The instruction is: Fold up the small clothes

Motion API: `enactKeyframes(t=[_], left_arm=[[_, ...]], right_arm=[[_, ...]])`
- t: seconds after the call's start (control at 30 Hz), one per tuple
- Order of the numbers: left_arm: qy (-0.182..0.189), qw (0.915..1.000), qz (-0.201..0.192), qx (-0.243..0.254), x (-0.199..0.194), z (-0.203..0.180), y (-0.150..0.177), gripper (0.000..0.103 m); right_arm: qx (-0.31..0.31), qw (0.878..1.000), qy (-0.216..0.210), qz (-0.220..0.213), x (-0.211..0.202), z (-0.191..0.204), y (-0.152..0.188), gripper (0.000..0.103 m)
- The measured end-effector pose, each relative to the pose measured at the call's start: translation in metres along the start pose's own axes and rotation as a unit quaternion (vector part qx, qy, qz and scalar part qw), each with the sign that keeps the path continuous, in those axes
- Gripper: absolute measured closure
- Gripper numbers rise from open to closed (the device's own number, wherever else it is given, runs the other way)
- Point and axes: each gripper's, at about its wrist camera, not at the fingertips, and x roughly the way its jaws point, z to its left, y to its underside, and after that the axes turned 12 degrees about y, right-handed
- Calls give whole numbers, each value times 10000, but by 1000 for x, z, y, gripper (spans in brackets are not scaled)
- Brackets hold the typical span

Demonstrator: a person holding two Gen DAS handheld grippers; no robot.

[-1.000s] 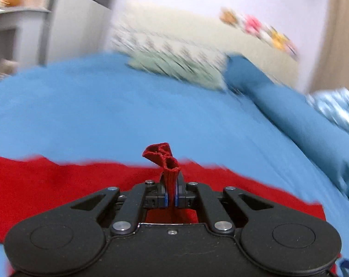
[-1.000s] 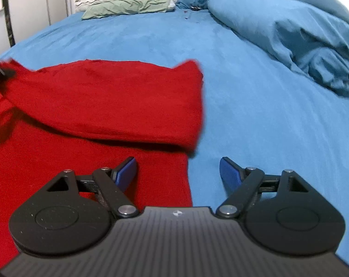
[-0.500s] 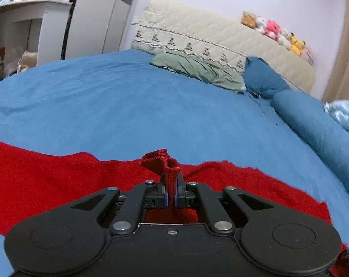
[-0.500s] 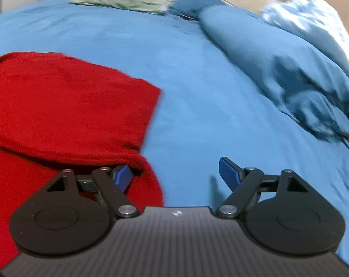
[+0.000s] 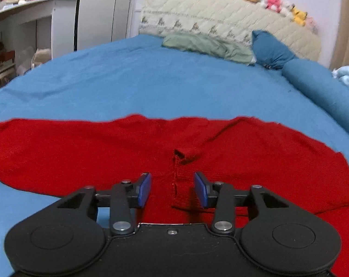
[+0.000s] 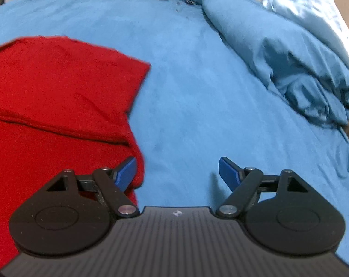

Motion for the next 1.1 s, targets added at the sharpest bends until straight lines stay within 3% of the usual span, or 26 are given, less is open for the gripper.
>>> enactKeyframes(t=[0.07, 0.13, 0.27, 0.4, 0.5, 0.6, 0.7, 0.8, 0.93, 1.1], left_arm=[[-56, 9997, -61, 214, -8, -8, -2, 48], [239, 9988, -79, 412, -6, -20, -9, 39], [637, 9940, 262, 848, 28, -46, -19, 36], [560, 9959, 553, 449, 63, -27, -20, 37], [614, 9955, 710, 146, 77, -9, -20, 34], [614, 9949, 757, 243, 77, -15, -26, 32], [607, 9965, 483, 301, 63, -24, -28, 29], [712, 9942, 646, 487, 65, -32, -25, 24], [596, 9930, 855, 555, 76, -24, -14, 24], [575, 9922, 824, 738, 79, -25, -14, 24]], right_arm=[[190, 9983, -454, -325, -17, 2, -6, 8], [367, 9917, -1097, -564, -27, 11, -16, 8], [538, 9828, -1680, -537, -11, 49, -30, 8], [963, 9851, -1426, 49, 22, 61, -17, 9], [1185, 9809, -1544, -32, 20, 49, -8, 9], [957, 9849, -1419, -250, 10, 52, -22, 8], [991, 9799, -1624, -599, 14, 59, -48, 8], [1112, 9776, -1744, -379, 45, 73, -76, 8], [1366, 9800, -1438, 141, 104, 75, -97, 10], [1545, 9792, -1306, 156, 129, 62, -110, 10]])
